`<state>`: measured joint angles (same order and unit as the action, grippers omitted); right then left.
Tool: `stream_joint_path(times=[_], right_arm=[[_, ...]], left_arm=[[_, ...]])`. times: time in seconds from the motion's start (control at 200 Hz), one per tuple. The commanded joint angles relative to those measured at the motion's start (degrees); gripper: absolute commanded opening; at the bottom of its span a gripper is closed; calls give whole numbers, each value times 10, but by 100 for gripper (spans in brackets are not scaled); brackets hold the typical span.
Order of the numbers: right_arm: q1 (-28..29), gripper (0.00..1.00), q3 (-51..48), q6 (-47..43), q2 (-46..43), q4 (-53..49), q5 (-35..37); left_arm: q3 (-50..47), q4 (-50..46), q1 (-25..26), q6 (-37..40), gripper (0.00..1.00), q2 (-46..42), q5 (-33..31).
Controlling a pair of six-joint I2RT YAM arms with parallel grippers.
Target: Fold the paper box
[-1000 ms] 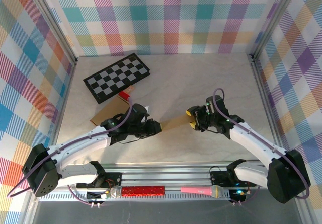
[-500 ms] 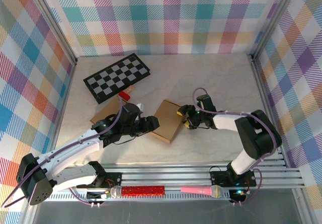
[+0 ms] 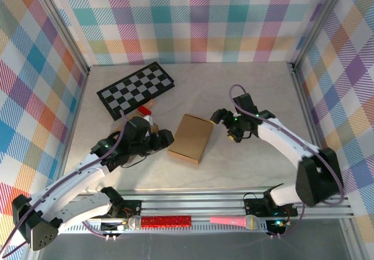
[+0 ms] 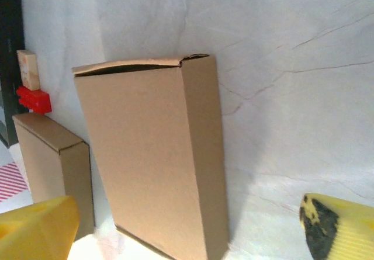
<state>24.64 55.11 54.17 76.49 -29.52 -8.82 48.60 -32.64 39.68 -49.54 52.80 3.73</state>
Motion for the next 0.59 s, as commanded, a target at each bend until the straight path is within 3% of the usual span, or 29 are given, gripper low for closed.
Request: stream_joint_path(times=[0.0,0.145,0.19,0.28,0.425,0.48,0.59], right_arm=[[-3,99,32,-133,-91,-91,72],[-4,99,22,-226,-199,-126,188],[-4,99,6,-228,-231,-126,253],[-15,99,-46,-240,-286,-107,371],[-80,99,-125,-272,-312,-71,398],[-103,99,-157,-303,-304,-28,384],[-125,99,-218,-328,-272,79,372]], left_arm=[[56,-74,-17,54,100,-32,-88],[83,-129,-22,99,100,-52,-194],[84,-144,-24,104,100,-61,-234],[84,-180,-25,98,100,-76,-358],[52,-241,-40,36,100,-92,-596],[27,-219,-56,70,100,-107,-630],[-70,-66,-94,244,100,-147,-627]])
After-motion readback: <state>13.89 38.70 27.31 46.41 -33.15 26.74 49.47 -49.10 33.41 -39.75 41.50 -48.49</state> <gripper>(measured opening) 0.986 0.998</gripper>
